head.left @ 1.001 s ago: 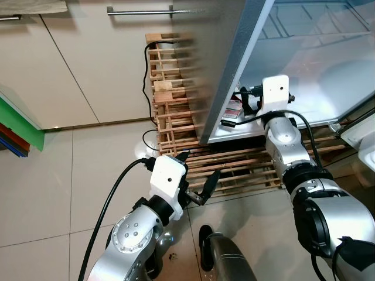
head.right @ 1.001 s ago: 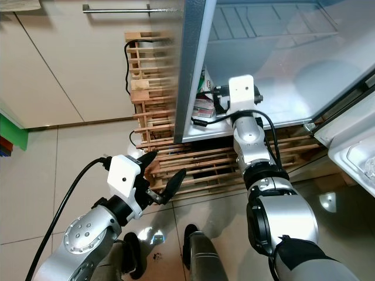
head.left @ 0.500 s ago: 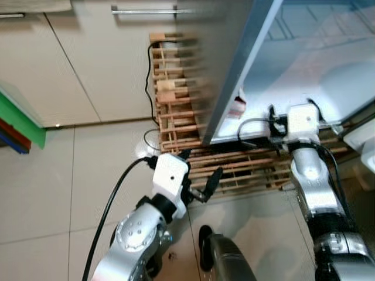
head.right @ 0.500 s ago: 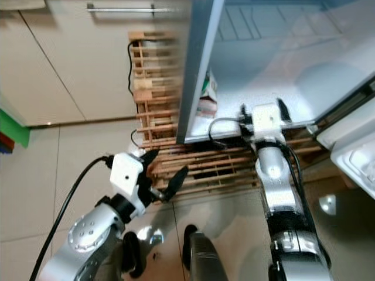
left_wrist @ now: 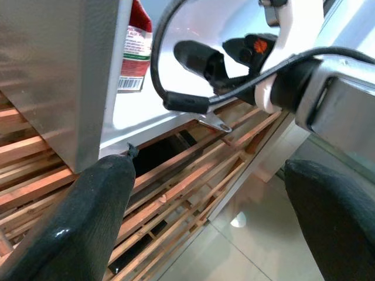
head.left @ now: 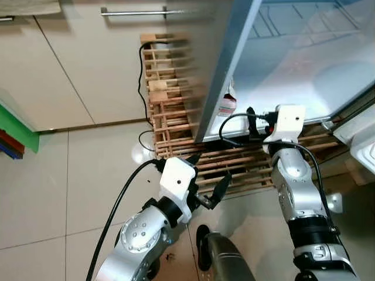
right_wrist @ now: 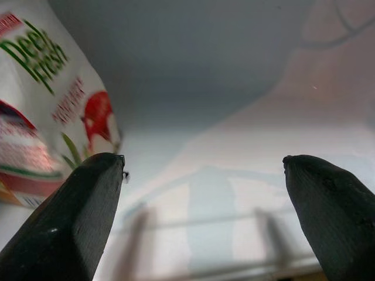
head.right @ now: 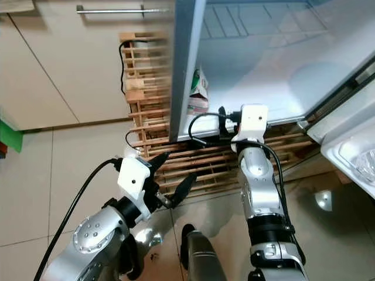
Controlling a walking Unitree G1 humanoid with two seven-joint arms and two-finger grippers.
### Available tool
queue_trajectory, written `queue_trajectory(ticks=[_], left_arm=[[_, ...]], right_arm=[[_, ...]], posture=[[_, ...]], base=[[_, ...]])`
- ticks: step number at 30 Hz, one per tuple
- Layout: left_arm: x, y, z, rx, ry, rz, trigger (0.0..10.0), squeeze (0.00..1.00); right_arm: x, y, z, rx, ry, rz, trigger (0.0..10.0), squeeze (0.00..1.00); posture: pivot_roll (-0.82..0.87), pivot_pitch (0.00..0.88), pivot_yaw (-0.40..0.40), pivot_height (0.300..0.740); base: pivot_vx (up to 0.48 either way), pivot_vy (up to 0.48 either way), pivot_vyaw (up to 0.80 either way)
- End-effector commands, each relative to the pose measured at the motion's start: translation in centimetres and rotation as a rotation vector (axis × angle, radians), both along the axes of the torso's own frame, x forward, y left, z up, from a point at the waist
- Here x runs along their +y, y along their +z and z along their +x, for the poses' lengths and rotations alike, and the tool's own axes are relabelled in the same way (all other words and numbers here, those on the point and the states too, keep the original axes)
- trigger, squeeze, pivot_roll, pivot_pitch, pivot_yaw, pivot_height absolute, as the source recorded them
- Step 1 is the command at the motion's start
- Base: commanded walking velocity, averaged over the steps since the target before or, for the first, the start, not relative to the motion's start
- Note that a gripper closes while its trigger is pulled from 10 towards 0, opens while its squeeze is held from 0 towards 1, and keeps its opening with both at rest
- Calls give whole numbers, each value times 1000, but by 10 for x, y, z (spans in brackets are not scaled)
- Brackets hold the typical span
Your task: Restocking fridge
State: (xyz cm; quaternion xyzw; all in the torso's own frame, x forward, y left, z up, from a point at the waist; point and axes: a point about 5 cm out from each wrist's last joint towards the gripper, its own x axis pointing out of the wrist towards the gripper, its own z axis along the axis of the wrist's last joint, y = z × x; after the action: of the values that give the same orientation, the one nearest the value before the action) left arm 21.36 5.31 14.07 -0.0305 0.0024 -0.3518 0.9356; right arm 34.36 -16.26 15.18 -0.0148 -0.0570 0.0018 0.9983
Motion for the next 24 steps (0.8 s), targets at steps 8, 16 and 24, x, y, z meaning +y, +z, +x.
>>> queue_trajectory(ticks=[8,16,24], left_arm=[[-1,-2,-2,10,-18,5,10000,0],[3,-1,-2,10,-20,19,10000,0],[6,-1,-3,12,-12,29,10000,0]], right_arm=[[-2,-4,14,19,-26,-51,10000,0],[-3,-3,32,12,-37,-204,10000,0],[-9,16,47,-14,-82,-197,10000,0]], posture=[[-95,299,-88,740],[-65,304,-70,740],[-52,302,-67,740]], base=[[0,0,0],[0,0,0],[0,0,0]])
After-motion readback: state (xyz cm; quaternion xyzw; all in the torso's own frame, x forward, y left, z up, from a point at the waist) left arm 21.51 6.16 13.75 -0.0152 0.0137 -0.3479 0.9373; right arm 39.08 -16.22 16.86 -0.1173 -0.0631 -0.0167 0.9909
